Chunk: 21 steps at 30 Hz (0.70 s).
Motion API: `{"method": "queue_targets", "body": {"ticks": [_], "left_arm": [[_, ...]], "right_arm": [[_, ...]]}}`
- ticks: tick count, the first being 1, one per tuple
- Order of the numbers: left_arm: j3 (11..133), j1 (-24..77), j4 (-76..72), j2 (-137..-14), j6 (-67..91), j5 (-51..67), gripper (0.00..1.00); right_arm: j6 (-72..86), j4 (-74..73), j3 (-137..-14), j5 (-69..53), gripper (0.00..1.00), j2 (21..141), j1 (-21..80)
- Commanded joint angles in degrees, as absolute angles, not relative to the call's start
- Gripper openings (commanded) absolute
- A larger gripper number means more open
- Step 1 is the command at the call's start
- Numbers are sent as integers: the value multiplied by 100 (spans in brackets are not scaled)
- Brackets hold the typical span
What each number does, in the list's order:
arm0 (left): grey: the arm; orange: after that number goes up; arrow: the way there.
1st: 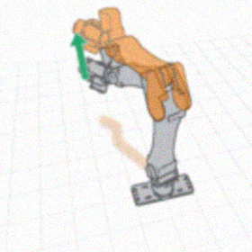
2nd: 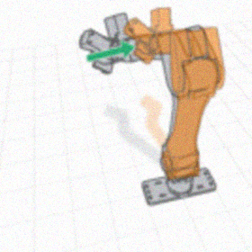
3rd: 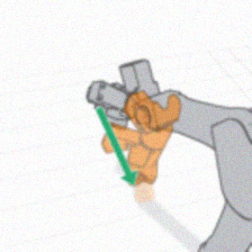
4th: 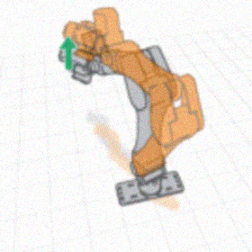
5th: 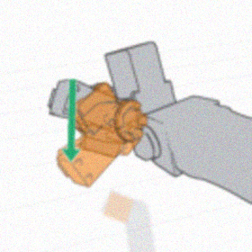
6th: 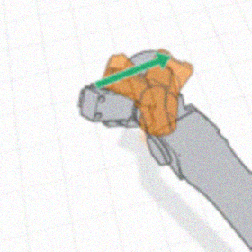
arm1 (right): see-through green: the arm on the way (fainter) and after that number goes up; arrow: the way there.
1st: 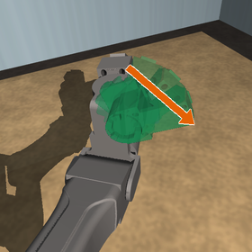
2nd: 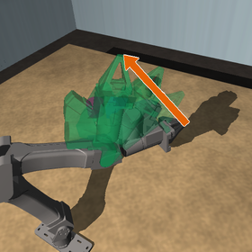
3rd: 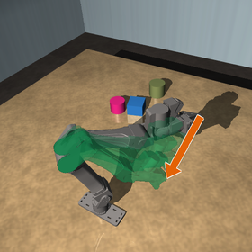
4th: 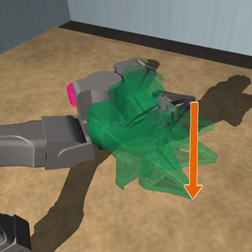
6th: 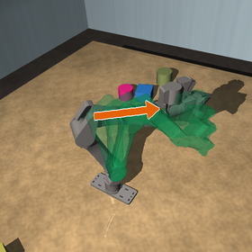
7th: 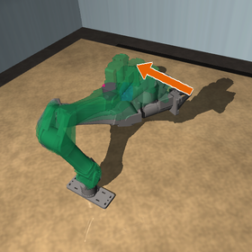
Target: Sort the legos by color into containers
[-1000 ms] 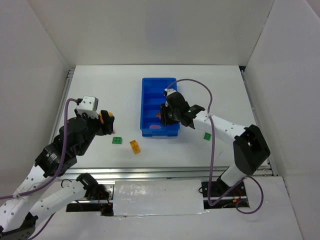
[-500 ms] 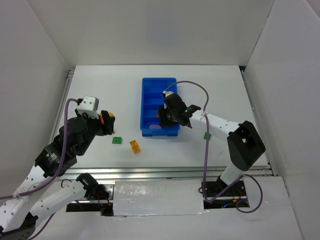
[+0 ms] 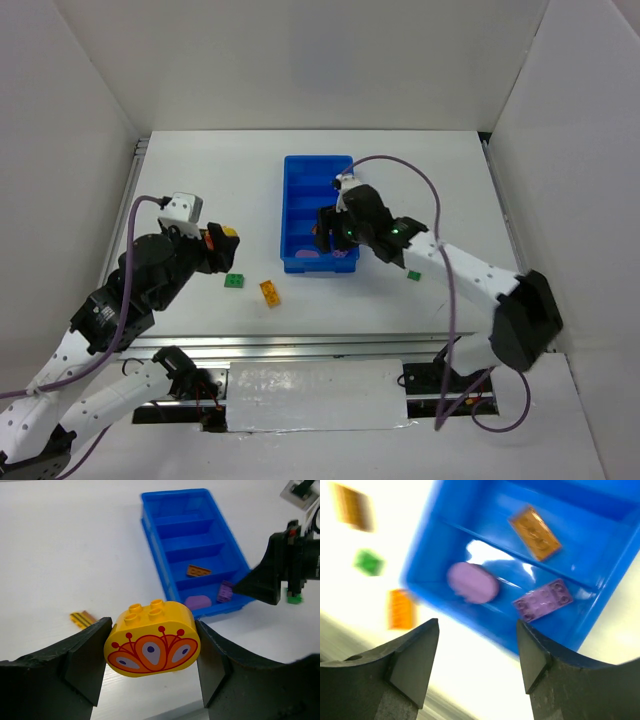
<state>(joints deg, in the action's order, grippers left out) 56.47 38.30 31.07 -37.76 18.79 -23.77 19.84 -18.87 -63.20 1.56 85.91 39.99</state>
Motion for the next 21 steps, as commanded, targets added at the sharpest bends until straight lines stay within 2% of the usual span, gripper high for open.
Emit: {"method": "queue_targets", "body": {"ticks": [1,2,5,7,13,17,19,21], "left_arm": [[5915,3806,2497,-3806,2153,-1191,0],[5906,3806,2226,-3806,1953,-73,0],[5679,3797,1577,-3666,1653,1689,0],[5607,3762,1398,-3604,1617,2213,0],[6353,3753,1222,-4121,3153,1609,0],[7354,3753,1809,-5103,4506,1275,0],[7435,3744,1671,-5334,5140,1562,0],[7383,3744,872,-5624,5553,2494,0]], "right_arm": [[2039,-882,-5830,-1064,72,7098,4069],[2074,-696,-5758,-1385,75,6893,4069],[2250,-834,-6020,-1915,75,6522,4078],[2259,-765,-6091,-2371,75,6233,4078],[2153,824,-5151,-3392,78,5335,4104],[2478,1431,-4765,-2735,79,5134,4192],[2392,2000,-4571,-2645,79,5019,4332],[1849,1987,-4605,-2847,79,5045,4429]]}}
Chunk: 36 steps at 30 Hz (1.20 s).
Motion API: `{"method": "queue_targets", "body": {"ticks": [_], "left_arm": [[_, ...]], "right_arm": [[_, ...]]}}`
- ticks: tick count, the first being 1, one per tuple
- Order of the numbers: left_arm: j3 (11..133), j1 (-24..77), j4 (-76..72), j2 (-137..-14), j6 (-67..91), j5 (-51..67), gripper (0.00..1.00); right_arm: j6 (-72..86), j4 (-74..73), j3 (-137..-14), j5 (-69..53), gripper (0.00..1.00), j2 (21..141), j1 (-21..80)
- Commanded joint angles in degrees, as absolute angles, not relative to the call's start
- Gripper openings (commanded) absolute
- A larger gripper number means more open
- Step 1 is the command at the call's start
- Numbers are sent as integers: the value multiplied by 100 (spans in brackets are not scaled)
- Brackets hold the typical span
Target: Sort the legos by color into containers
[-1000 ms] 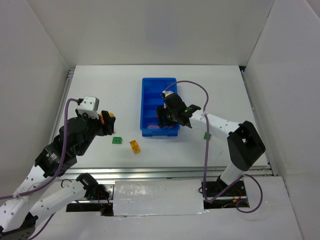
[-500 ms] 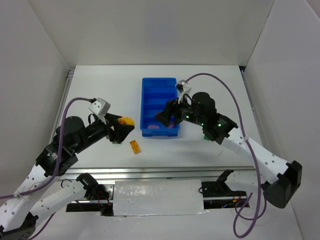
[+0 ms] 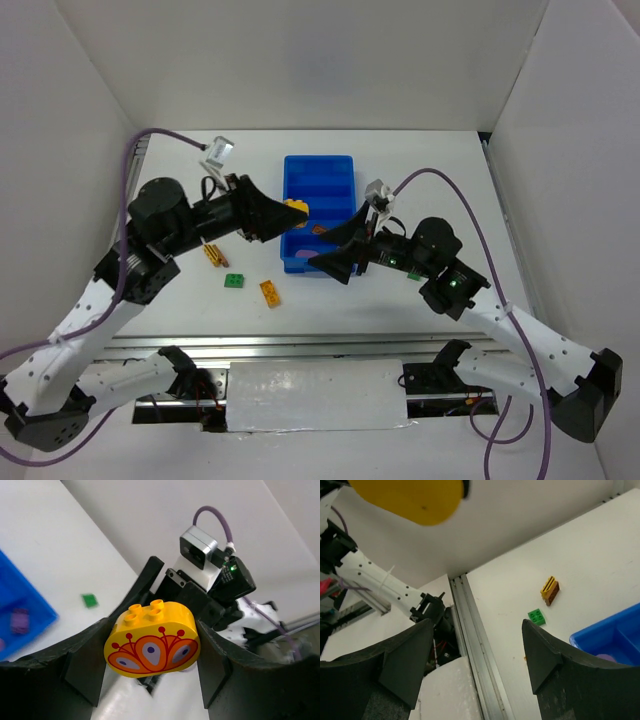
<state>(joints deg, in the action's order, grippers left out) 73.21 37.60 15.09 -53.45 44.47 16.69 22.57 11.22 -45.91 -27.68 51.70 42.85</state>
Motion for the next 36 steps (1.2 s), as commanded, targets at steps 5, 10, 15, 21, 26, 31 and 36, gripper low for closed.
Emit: {"method": "queue_targets", "body": {"ticks": [5,10,15,21,26,31,36], "left_arm": [[7462,3735,1134,-5845,6405,2338,0],[7400,3735,1221,-5906,6951,2373,0],[7278,3744,1354,-6108,7268,2671,0],[7418,3744,1767,-6074,7093,2391,0],[7321,3744,1582,-6152,7110,2566,0],[7145,3744,1213,-6117,7242,2733,0],[7233,3753,1283,-6108,7146,2742,0]], "right_arm": [[1073,2346,-4307,-1953,79,4826,4684],[545,2390,-4614,-1924,80,5088,4702],[334,2531,-4799,-2197,79,5264,4702],[412,2654,-4913,-2573,78,5195,4711],[703,2786,-5071,-3163,77,5238,4702],[774,2882,-5115,-3296,60,5361,4711],[694,2812,-5273,-3348,40,5511,4702]]}}
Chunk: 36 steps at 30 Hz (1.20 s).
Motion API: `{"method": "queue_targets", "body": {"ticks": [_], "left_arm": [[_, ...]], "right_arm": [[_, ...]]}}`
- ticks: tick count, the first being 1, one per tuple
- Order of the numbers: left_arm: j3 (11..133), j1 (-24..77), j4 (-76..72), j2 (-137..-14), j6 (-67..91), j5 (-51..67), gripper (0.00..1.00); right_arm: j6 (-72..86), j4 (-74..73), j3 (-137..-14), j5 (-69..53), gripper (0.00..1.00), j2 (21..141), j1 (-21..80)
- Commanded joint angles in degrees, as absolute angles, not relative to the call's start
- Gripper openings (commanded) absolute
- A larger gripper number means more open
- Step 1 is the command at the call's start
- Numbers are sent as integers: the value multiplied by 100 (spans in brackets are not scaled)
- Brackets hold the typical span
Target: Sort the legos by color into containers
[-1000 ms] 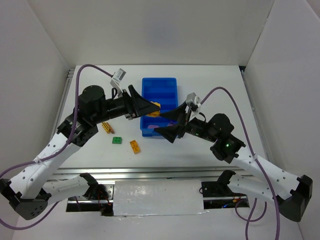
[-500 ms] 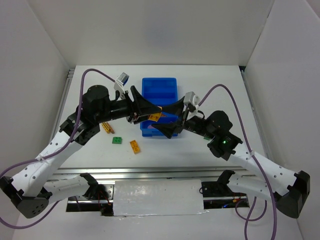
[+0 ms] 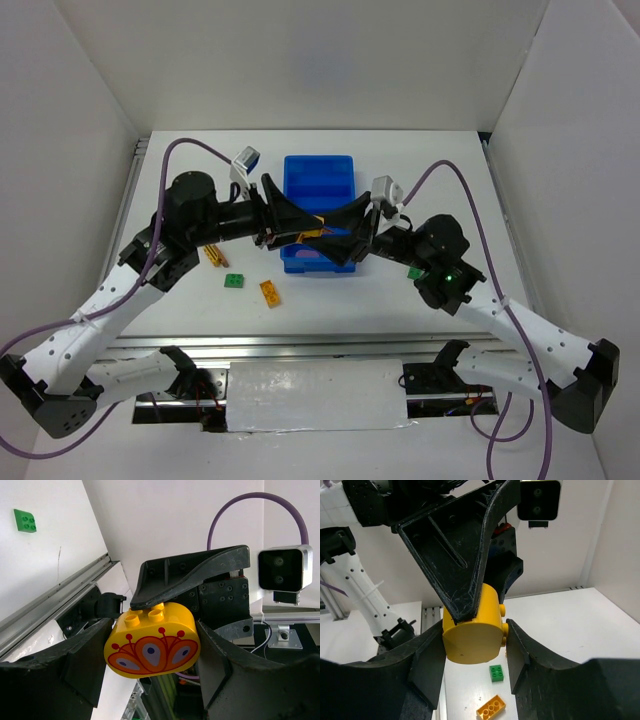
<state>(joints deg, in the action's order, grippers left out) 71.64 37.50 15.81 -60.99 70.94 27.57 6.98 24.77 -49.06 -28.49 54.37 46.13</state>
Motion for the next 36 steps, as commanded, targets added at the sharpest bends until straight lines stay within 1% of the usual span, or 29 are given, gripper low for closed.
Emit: {"method": "queue_targets", "body": {"ticks": [1,3,4,5,6,7,9,10,11,12,13,19,24,26,27,28,29,32,33,36], "left_arm": [[7242,3744,1292,-6108,7146,2768,0],[7242,3744,1248,-6161,7137,2821,0],[7216,3744,1213,-6179,7163,2856,0],[7146,3744,1161,-6187,7189,2891,0],[7111,3744,1047,-6187,7233,2944,1],[7058,3744,1029,-6187,7242,2962,5],[7066,3744,1054,-6161,7146,2875,17],[7145,3744,1168,-6109,7085,2796,29],[7206,3744,1273,-6082,6919,2691,63],[7285,3744,1605,-6047,6821,2359,80],[7451,3744,1765,-6003,6716,2190,99],[8067,3709,2915,-6047,6091,1022,100],[8339,3691,3392,-6029,5845,107,100],[8533,3683,3796,-6038,5626,-595,99],[8708,3691,3945,-6047,5564,-867,99],[8797,3691,4207,-6064,5381,-1427,100],[8885,3683,4332,-6091,5266,-1667,100],[9140,3691,4701,-6196,4765,-2414,100],[9202,3683,4798,-6257,4546,-2547,99],[9080,3683,4957,-6258,4246,-2935,100]], "right_arm": [[755,2926,-5273,-3392,39,5537,4693],[791,2988,-5308,-3419,32,5607,4693],[835,3006,-5352,-3515,24,5634,4702],[861,3015,-5405,-3516,0,5677,4693],[922,3084,-5379,-3507,0,5678,4711],[1019,3250,-5335,-3550,0,5695,4694],[976,3104,-5405,-3612,0,5730,4702],[932,2946,-5449,-3638,0,5774,4693],[906,2892,-5449,-3665,0,5783,4702],[897,2848,-5441,-3682,0,5801,4702],[870,2778,-5388,-3683,0,5792,4702],[835,2637,-5107,-3358,0,5696,4685],[826,2392,-4957,-2806,0,5678,4676],[791,2207,-4966,-2611,0,5748,4658],[800,2032,-4983,-2393,0,5887,4632],[817,1917,-5001,-2295,0,5976,4632],[826,1812,-5044,-2242,0,6098,4571],[966,1320,-5308,-1470,0,6713,4535],[1089,996,-5526,-937,0,7063,4500],[1405,310,-6036,-257,0,7749,4316]]}}
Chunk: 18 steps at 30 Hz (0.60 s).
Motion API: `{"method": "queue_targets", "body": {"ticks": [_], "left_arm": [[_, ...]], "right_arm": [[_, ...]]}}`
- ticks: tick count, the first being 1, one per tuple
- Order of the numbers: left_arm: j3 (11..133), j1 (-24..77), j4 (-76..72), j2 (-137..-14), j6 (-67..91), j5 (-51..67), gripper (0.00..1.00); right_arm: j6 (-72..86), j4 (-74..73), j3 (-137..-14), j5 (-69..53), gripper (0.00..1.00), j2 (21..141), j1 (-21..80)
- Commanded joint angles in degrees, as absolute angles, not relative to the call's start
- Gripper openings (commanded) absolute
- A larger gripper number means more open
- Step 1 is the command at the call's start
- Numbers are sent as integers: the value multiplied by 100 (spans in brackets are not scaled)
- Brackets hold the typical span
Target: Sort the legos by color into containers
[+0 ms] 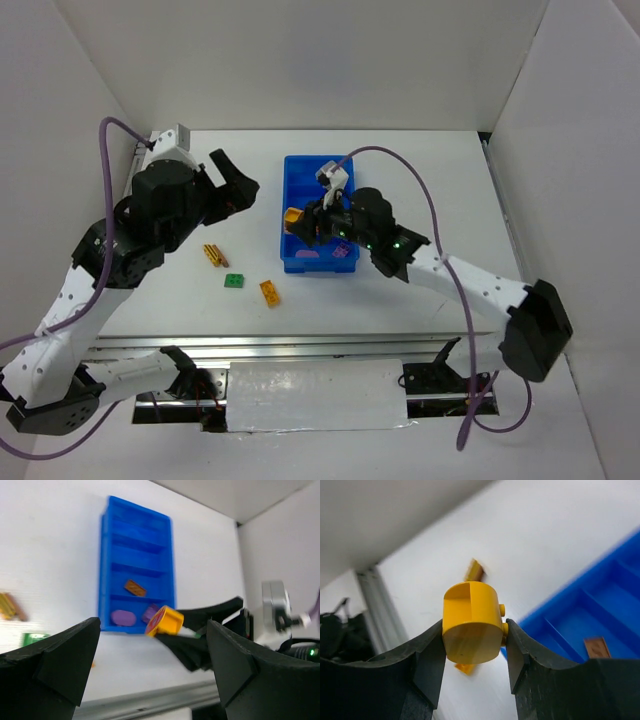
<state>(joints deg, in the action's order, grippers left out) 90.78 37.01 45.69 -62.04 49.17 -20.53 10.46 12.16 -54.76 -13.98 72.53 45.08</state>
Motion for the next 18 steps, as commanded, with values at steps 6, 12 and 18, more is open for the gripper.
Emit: {"method": "queue_targets", "body": {"ticks": [6,12,18], "left_arm": [[8238,3674,4931,-5688,3938,-3891,100],[7359,3648,4825,-5265,3841,-4517,100],[6399,3630,4597,-5177,3998,-5019,100]], "right_arm": [[1617,-463,-6721,588,0,8707,4052],[1608,-949,-7294,1387,0,9562,4008],[1591,-1248,-7752,1819,0,10195,3929]]}}
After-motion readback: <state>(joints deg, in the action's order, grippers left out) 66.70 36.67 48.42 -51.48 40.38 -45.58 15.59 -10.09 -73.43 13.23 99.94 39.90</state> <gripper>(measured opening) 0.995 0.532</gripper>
